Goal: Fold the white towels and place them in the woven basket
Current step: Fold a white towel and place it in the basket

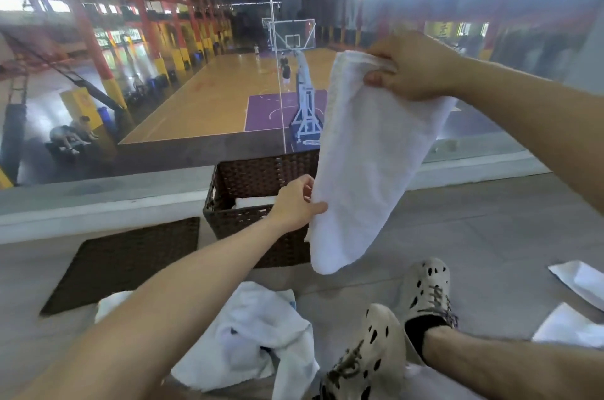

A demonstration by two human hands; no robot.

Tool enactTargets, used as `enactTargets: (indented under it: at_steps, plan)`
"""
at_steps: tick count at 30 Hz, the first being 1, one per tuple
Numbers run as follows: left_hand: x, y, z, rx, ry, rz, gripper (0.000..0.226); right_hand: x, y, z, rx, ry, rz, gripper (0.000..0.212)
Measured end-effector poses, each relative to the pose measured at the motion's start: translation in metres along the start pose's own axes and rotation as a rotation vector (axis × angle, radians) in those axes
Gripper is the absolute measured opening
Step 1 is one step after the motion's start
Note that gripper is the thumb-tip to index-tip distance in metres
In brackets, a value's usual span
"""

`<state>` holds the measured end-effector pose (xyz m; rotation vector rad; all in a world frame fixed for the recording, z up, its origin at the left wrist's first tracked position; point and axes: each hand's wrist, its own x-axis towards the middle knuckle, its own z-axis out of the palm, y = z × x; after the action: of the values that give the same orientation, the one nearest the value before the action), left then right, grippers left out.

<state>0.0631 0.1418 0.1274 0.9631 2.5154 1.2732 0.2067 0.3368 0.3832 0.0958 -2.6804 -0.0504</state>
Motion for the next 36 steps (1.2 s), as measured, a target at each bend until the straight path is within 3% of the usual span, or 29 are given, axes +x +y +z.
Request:
enactTargets:
  at_steps: [4, 7, 9, 12, 15, 20, 30, 36]
  plan:
    - [-0.012, -0.057, 0.036, 0.461, -0.282, -0.073, 0.07, -0.011, 0.008, 0.041, 0.047, -0.035, 0.036, 0.017]
    - [-0.042, -0.098, 0.071, 0.819, -0.593, -0.071, 0.064, -0.023, -0.003, 0.091, 0.076, -0.126, 0.033, 0.015]
    - [-0.061, -0.117, 0.096, 0.845, -0.756, -0.089, 0.075, -0.034, -0.013, 0.124, 0.088, -0.191, 0.005, 0.01]
    - [-0.087, -0.141, 0.131, 0.878, -0.887, -0.146, 0.115, -0.049, -0.027, 0.168, 0.09, -0.257, -0.044, 0.005]
    - [-0.115, -0.172, 0.157, 0.981, -0.889, -0.268, 0.128, -0.058, -0.044, 0.2, 0.091, -0.264, -0.069, 0.007]
    - [-0.132, -0.216, 0.137, 1.019, -0.774, -0.355, 0.1, -0.06, -0.069, 0.223, 0.103, -0.249, -0.106, 0.013]
    - [-0.152, -0.294, 0.045, 1.149, -0.6, -0.44, 0.083, -0.047, -0.121, 0.242, 0.109, -0.255, -0.204, 0.01]
    - [-0.176, -0.304, 0.007, 1.246, -0.525, -0.615, 0.074, -0.032, -0.152, 0.242, 0.095, -0.274, -0.256, 0.011]
